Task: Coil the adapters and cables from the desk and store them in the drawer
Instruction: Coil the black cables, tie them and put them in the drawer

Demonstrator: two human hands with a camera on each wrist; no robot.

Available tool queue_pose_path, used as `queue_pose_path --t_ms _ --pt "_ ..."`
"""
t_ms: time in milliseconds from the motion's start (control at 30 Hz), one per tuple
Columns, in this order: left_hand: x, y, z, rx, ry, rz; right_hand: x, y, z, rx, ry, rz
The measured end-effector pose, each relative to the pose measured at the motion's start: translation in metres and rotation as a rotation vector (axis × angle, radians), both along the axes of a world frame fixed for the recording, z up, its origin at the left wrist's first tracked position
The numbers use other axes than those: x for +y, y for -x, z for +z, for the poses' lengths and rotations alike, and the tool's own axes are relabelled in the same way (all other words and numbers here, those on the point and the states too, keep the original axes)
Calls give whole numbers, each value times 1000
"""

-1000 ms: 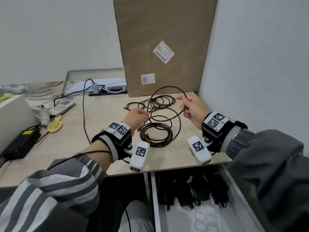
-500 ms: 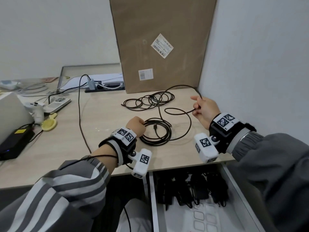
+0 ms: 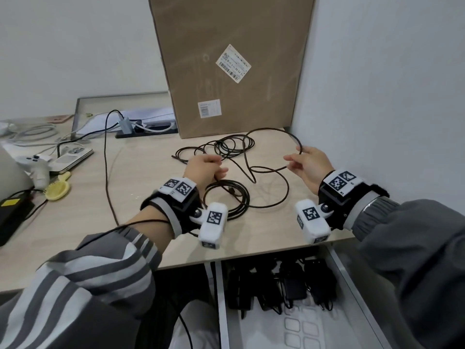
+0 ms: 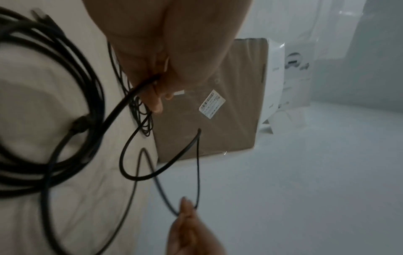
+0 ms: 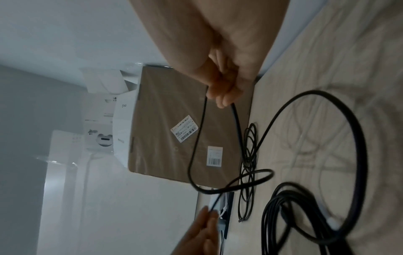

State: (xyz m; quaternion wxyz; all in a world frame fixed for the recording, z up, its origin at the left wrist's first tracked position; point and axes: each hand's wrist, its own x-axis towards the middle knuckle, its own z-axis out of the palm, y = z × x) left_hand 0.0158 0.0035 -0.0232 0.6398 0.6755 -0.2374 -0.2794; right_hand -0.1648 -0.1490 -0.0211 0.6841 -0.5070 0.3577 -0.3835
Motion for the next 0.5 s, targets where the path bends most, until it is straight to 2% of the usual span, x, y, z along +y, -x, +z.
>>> queue_pose_path --t_ms 100,200,233,333,400,500 --pt "1 -7 19 123 138 -30 -7 3 -7 113 61 64" --pt "3 -12 26 135 171 -81 2 5 -9 429 376 131" --pt "4 -13 25 135 177 -88 8 4 -9 487 473 171" --pt "7 -16 24 136 189 -64 33 -1 -7 582 652 429" --pt "8 -17 25 139 199 -51 49 -10 -9 759 795 585" --pt "12 -17 23 153 203 -28 60 -30 -14 964 799 715"
